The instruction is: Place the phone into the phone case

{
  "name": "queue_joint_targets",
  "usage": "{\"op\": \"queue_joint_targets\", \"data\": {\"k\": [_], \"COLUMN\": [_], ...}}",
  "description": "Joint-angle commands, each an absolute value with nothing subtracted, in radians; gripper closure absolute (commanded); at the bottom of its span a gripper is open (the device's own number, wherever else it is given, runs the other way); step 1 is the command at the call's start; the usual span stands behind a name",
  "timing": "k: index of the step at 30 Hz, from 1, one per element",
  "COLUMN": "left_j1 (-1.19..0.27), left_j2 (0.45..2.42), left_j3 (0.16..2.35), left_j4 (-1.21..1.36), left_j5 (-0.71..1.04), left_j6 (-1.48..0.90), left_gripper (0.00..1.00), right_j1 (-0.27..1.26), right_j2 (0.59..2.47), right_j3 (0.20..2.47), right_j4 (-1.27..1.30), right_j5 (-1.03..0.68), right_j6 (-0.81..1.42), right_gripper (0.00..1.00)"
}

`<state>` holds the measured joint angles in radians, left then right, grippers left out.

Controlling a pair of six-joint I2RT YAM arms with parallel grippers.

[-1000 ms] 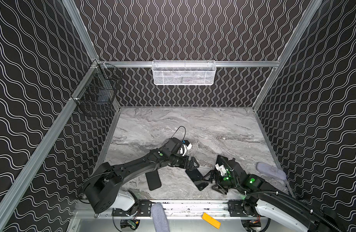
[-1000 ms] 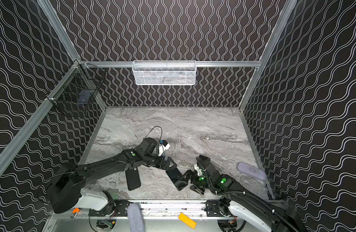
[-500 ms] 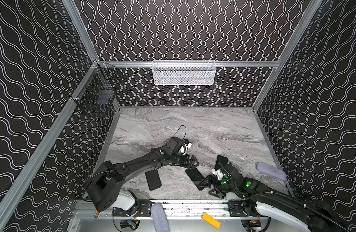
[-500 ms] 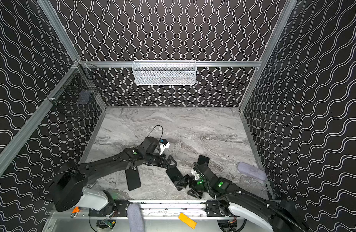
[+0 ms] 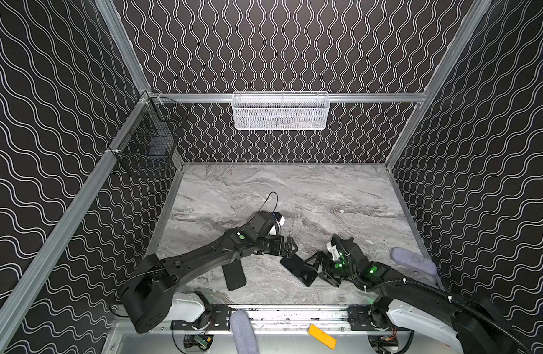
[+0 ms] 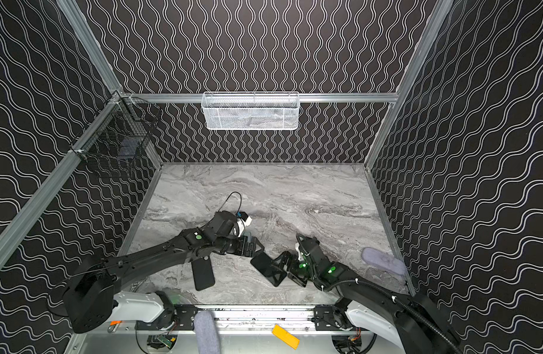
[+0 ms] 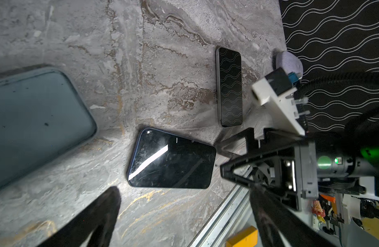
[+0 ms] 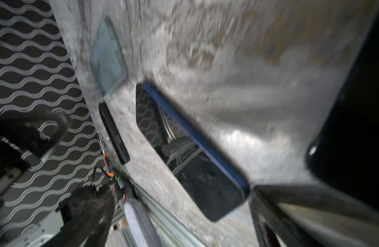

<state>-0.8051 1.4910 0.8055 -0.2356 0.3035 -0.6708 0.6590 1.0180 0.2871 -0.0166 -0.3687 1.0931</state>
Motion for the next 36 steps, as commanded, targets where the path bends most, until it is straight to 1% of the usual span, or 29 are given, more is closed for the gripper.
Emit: {"op": "queue_joint_targets", "data": {"k": [1,4,7,13,17,22,36], "left_j1": [-0.805,-0.805,-0.804,-0.805,-0.804,-0.805,-0.834], "left_j2": [1.464,1.439,1.449,1.53,1.591,1.644,1.712], "left_j3": [0.787,0.755,0.739,0.732,0.755,0.783,0.756], "left_j4": [-0.235,-0.223,-0.19,-0.092,-0.051,-0.06,-0.01], "left_j5": [0.259,0.258,0.288,0.357,0.381,0.389,0.399], "left_j6": [-0.699,-0.712,-0.701,-0.694,-0.692,-0.686,-0.712], "left_gripper": [0.01,0.01,0.01,0.01,0.02,0.01,0.01], "right_j1": [0.597,0.582,0.581,0.584,0.595,0.62,0.645], "right_j2": [1.075,1.123,1.106,0.929,0.806,0.73,0.845], "right_j3": [0.331,0.377,0.393,0.298,0.174,0.123,0.085], "right_j4": [-0.007,-0.061,-0.129,-0.186,-0.068,-0.052,0.123], "right_j5": [-0.41,-0.441,-0.454,-0.5,-0.575,-0.56,-0.568], "right_j6": [0.987,0.922,0.897,0.985,1.113,1.169,1.185], "right_gripper": [0.0,0.0,0.0,0.0,0.0,0.01,0.0]}}
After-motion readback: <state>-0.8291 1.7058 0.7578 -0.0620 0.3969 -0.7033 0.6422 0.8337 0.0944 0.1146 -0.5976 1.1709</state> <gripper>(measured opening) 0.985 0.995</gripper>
